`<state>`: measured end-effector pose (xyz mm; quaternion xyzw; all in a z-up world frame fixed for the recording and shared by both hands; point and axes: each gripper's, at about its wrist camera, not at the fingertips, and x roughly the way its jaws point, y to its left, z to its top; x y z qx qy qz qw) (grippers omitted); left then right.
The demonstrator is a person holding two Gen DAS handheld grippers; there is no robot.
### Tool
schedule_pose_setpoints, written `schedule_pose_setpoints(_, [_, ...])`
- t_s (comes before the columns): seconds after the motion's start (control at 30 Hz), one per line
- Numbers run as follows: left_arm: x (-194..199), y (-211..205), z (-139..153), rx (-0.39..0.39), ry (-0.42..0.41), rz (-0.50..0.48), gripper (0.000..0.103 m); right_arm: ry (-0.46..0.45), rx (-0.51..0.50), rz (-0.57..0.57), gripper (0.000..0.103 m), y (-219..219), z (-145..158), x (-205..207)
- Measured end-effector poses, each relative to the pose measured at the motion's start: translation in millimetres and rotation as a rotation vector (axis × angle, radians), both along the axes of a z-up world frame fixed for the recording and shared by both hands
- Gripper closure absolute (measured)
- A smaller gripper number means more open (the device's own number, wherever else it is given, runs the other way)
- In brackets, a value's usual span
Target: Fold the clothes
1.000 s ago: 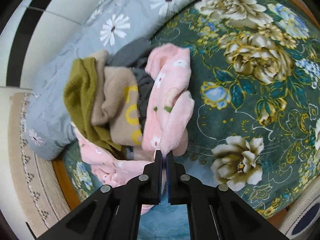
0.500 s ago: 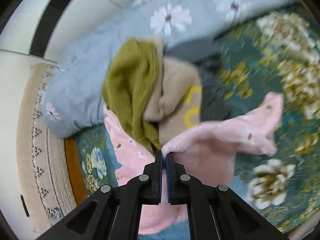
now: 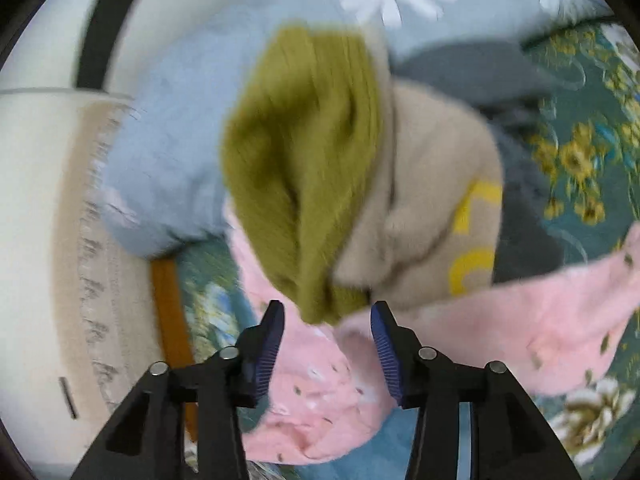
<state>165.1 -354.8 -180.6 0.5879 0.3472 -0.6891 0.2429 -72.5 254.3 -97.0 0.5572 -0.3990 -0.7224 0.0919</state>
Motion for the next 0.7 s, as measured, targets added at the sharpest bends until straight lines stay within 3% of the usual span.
schedule_pose_setpoints(0.1, [-10.7, 2.6, -2.9, -0.016, -0.025, -0.008, 0.099, 0.009, 0.048, -0.192, 0.045, 74.1, -0.7, 37.6])
schedule_pose_setpoints(0.2, [-21.0, 7.4, -5.6, -0.034, -0.05, -0.028, 0.099, -0.137, 0.14, -0.353, 0.045, 132.4, -31.7, 86.5])
schedule_pose_setpoints(0.23, [-24.5, 9.9, -6.9, -0.036, -0.056, -0.032, 0.099, -0.192, 0.126, -0.404, 0.045, 142.9, -47.0, 105.9])
schedule_pose_setpoints(0.4, [-38.7, 25.1, -7.8, -0.051, -0.079, -0.062, 0.099, -0.427, -0.054, -0.631, 0.044, 163.1, -128.4, 197.3])
schedule_pose_setpoints(0.5, [-46.6, 35.0, -2.2, -0.07, -0.081, -0.09, 0.099, -0.471, -0.141, -0.675, 0.044, 148.0, -161.5, 207.7])
schedule_pose_setpoints(0.6, [-50.0, 41.2, 6.8, -0.077, -0.066, -0.109, 0.099, -0.46, -0.169, -0.694, 0.044, 139.5, -173.2, 198.8])
schedule_pose_setpoints(0.63, [-49.9, 42.5, 9.4, -0.08, -0.062, -0.113, 0.099, -0.449, -0.169, -0.7, 0.049, 137.1, -173.3, 194.2])
schedule_pose_setpoints(0.7, [-48.3, 44.7, 14.1, -0.087, -0.057, -0.12, 0.099, -0.436, -0.153, -0.713, 0.071, 135.0, -169.2, 187.5])
